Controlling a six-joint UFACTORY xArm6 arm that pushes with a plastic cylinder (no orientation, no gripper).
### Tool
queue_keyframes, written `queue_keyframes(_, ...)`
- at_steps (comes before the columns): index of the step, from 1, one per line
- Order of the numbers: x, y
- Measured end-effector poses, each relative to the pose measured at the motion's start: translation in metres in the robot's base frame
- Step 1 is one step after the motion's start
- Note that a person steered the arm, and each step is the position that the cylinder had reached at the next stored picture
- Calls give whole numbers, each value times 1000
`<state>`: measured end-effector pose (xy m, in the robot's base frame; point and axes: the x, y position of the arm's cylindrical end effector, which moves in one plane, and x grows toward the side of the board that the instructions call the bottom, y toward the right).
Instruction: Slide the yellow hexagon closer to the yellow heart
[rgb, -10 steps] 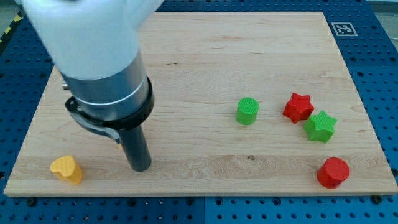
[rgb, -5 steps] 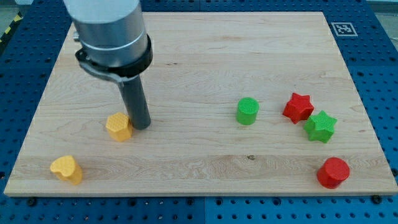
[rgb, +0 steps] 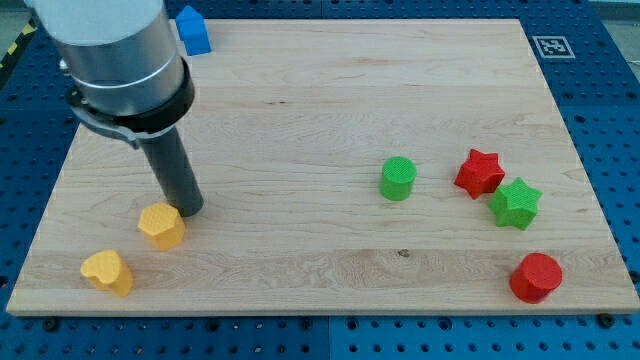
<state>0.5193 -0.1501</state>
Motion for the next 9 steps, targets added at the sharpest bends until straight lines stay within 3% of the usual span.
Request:
queue_keyframes(3, 7, -25)
queue_keyframes(5, 8, -6)
queue_keyframes(9, 48, -4)
